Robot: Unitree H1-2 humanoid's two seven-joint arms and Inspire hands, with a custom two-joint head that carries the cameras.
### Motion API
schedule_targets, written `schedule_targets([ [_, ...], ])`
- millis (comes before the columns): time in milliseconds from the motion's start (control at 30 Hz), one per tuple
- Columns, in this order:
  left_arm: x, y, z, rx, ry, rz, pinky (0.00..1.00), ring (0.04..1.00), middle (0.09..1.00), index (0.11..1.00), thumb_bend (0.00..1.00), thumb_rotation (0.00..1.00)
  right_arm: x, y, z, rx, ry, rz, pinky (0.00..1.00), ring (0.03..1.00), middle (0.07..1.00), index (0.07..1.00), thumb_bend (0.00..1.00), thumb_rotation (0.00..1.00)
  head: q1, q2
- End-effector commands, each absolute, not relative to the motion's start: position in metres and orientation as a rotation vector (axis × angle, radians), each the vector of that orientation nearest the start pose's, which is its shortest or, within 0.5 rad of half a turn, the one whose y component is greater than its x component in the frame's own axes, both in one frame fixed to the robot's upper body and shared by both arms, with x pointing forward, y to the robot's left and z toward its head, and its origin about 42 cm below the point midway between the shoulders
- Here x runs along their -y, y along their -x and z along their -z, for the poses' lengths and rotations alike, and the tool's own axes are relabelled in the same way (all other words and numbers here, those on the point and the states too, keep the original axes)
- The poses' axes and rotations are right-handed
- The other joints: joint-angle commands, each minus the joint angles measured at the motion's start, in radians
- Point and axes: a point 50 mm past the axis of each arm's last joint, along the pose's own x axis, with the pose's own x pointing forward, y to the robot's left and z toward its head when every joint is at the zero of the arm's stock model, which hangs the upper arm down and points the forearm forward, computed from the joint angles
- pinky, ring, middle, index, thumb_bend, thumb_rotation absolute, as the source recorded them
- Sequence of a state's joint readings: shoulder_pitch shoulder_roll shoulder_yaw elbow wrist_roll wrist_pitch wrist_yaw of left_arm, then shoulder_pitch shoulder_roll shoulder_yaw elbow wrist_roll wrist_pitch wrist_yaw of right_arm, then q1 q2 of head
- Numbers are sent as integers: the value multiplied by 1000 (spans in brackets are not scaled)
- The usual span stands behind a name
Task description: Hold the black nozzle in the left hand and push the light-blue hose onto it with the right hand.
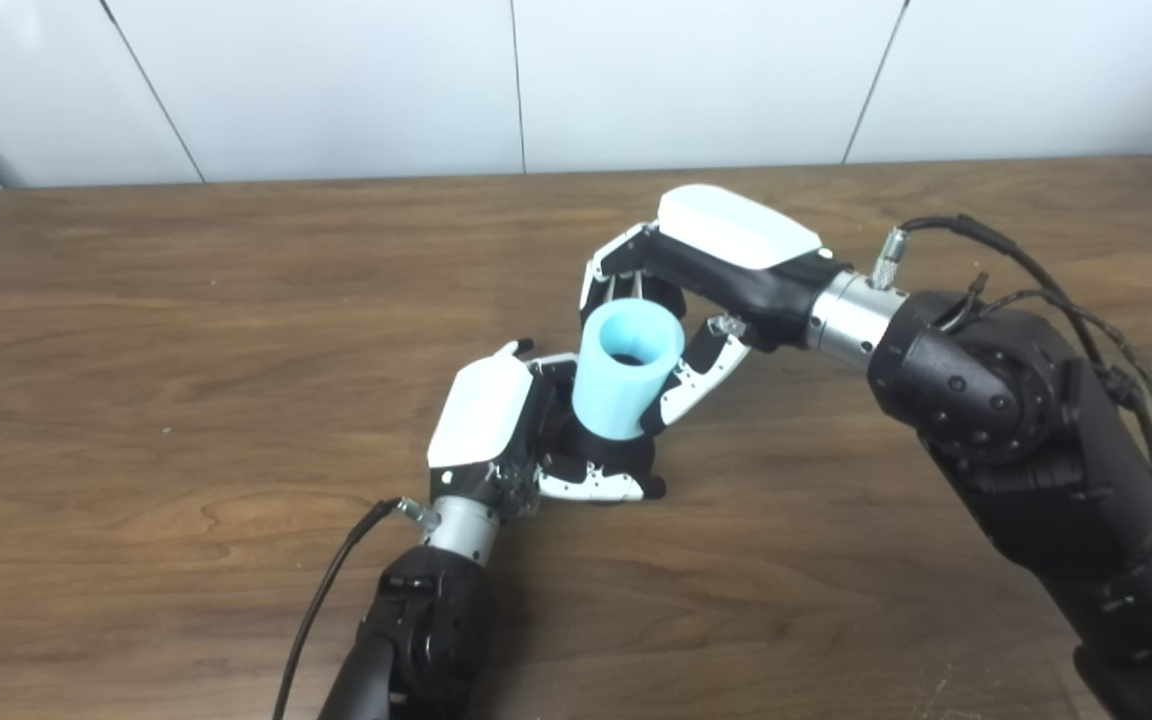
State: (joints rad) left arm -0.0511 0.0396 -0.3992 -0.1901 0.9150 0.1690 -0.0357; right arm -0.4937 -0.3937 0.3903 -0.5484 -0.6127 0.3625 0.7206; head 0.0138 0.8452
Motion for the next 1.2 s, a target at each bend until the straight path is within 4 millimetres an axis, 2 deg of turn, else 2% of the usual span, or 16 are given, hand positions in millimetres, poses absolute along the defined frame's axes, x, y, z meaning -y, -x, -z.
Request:
schedule_targets([
  [0, -116, -278, -157, 270, -926, 206, 889, 592, 448, 511, 524, 0, 162, -316, -309, 404, 1174, -738, 374, 381, 447, 506, 530, 0, 0, 1],
  [167, -114, -277, -157, 270, -931, 208, 881, 605, 447, 511, 524, 0, 163, -315, -308, 403, 1180, -741, 407, 396, 451, 506, 530, 0, 3, 8],
  [500, -115, -274, -158, 277, -952, 215, 894, 626, 454, 508, 524, 0, 165, -312, -303, 406, 1203, -748, 337, 382, 458, 503, 531, 0, 3, 12],
  [567, -115, -274, -158, 277, -951, 218, 896, 629, 455, 509, 524, 0, 165, -311, -300, 409, 1208, -755, 353, 395, 457, 504, 530, 0, 3, 12],
  [667, -115, -275, -158, 276, -954, 221, 899, 632, 454, 511, 524, 0, 164, -309, -293, 403, 1216, -767, 379, 402, 451, 508, 530, 0, 3, 13],
  [900, -114, -275, -158, 284, -958, 223, 899, 629, 451, 514, 523, 0, 164, -307, -271, 344, 1228, -781, 342, 390, 433, 509, 529, 0, 5, 13],
  [1000, -113, -275, -159, 285, -960, 223, 896, 629, 451, 513, 523, 0, 164, -307, -262, 317, 1231, -784, 293, 346, 418, 509, 528, 0, 6, 12],
  [1067, -113, -275, -158, 285, -958, 224, 893, 628, 452, 512, 523, 0, 164, -308, -259, 316, 1224, -779, 343, 377, 428, 512, 528, 0, 6, 12],
  [1133, -113, -275, -159, 283, -957, 225, 891, 628, 452, 513, 523, 0, 165, -308, -260, 321, 1217, -764, 473, 439, 444, 529, 526, 0, 6, 12],
  [1167, -113, -274, -159, 282, -957, 225, 890, 628, 453, 512, 524, 0, 166, -308, -261, 326, 1210, -755, 489, 455, 447, 536, 525, 1, 6, 12],
])
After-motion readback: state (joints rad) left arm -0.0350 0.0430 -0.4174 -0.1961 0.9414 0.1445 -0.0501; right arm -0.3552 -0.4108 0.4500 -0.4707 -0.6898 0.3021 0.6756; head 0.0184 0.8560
